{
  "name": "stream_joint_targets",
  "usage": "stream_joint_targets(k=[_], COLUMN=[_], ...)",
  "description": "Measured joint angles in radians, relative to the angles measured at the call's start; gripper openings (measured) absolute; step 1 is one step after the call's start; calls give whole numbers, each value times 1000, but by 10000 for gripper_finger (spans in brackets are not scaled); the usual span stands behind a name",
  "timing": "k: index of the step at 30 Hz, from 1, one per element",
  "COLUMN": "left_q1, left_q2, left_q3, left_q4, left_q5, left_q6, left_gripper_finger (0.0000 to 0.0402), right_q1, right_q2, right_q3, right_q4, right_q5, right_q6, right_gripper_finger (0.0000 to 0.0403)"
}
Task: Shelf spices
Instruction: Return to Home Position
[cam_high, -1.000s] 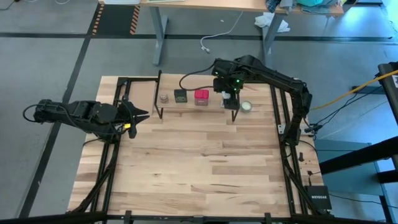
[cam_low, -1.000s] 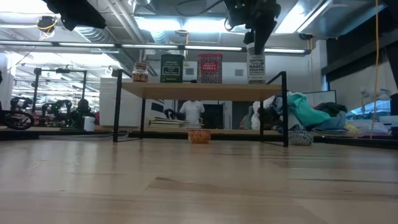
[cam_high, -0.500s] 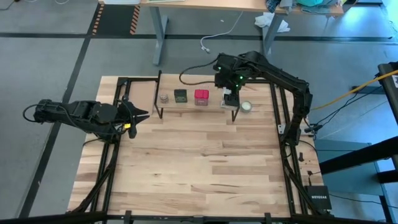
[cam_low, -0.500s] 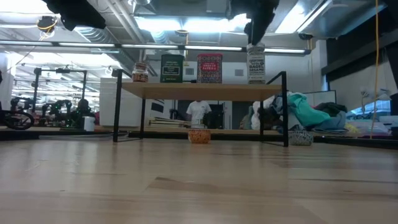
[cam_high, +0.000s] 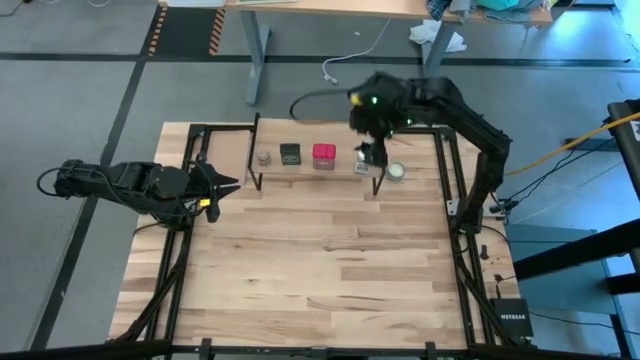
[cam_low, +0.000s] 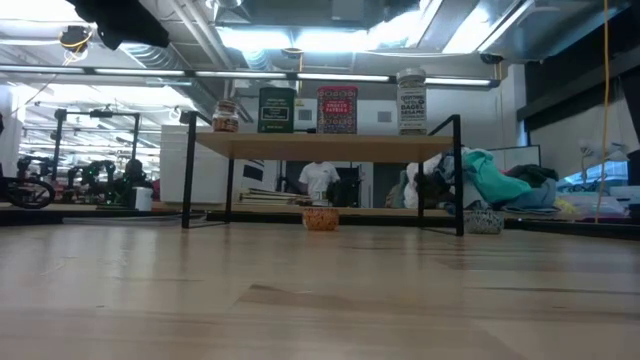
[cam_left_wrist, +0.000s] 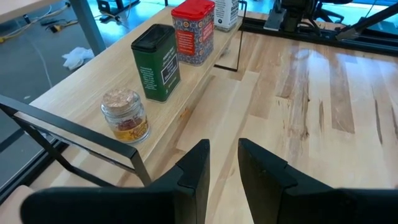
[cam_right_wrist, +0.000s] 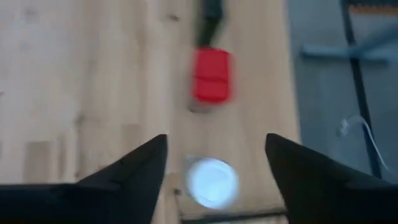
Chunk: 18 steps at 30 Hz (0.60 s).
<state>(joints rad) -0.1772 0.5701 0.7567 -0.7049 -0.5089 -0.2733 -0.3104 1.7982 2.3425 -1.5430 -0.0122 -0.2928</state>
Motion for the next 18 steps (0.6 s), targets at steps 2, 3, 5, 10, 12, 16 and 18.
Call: stream_joint_targets(k=[2,3,5,10,12,16,18], left_q1=[0,0,0,0,0,-20,-45], left_q2=[0,0,0,0,-1,-46,-85], left_q3=[0,0,0,0,0,0,0], left_q4=[-8,-12,-20,-19,-8,91,128], left_q5=[0,0,0,0,0,-1,-3], left_q6=[1,2,3,19,44,118,149], left_gripper_finger=[76,76,76,76,76,69,56], right_q1=[55,83,143,296,354,451,484], right_q2=[-3,-3,-3,8,12,-2,-40], right_q3=[-2,-2,-2,-13,-23,-29,-29], right_q4=[13,12,13,44,48,23,23], right_q5=[-7,-6,-2,30,108,335,408], right_q6=[-1,-2,-1,4,22,46,69], right_gripper_finger=[249,223,157,18,16,7,5])
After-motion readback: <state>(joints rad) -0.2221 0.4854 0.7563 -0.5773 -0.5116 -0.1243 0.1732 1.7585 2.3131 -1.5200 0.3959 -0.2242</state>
